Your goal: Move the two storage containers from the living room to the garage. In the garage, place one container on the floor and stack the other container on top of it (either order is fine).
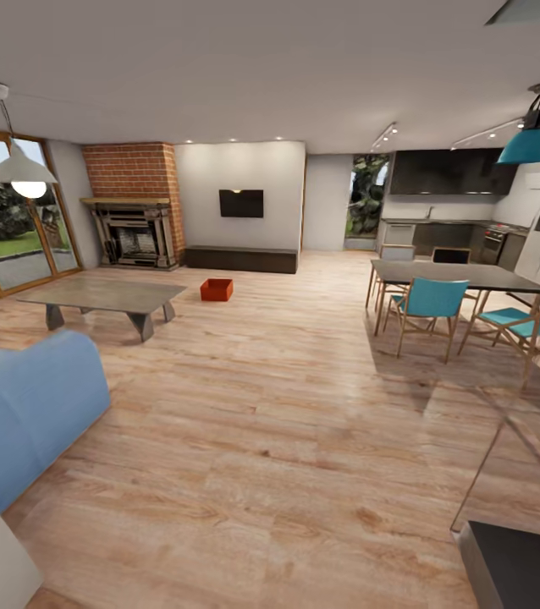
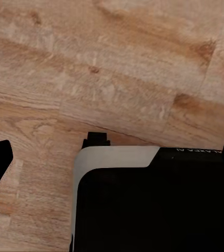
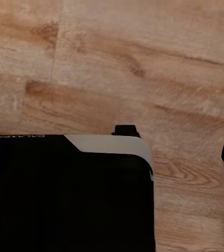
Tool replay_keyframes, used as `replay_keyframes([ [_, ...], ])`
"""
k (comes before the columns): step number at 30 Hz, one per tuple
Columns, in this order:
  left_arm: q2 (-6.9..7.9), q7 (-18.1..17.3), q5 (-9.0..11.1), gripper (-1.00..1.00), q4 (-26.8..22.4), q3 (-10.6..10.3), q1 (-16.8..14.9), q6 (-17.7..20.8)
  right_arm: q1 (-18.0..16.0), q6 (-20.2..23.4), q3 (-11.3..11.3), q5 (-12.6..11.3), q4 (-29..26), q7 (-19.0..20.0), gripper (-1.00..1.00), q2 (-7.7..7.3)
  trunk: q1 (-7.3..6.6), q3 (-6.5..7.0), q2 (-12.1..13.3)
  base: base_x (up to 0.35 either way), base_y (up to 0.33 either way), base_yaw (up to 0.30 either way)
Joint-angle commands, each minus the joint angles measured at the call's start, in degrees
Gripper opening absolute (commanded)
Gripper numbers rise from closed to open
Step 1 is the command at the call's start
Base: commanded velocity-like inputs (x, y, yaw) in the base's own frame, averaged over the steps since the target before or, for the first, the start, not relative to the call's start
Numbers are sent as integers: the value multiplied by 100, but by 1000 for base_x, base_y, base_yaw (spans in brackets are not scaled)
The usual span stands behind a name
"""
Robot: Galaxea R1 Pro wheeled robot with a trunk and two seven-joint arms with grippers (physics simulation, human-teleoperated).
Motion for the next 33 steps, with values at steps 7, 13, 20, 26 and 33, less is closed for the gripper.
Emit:
replay_keyframes([
  [7,-3,-26,50,100,0,0,-3,7,-3,-15,48,-43,-1,-21,100,0,4,-8,-6,322,0,0],
  [13,1,-26,44,100,0,0,-3,4,-3,0,48,-39,-1,-13,100,-7,4,-8,-6,322,0,0],
  [20,3,-26,42,100,0,0,-3,4,-3,2,48,-39,-1,-14,100,-7,4,-8,-6,322,0,0],
  [26,0,-26,42,100,0,0,-3,4,-3,-12,48,-44,-1,-15,100,-7,4,-8,-6,322,0,0],
  [33,3,-26,42,100,0,0,-3,4,-3,-15,48,-47,-1,-15,100,-7,4,-8,-6,322,0,0],
])
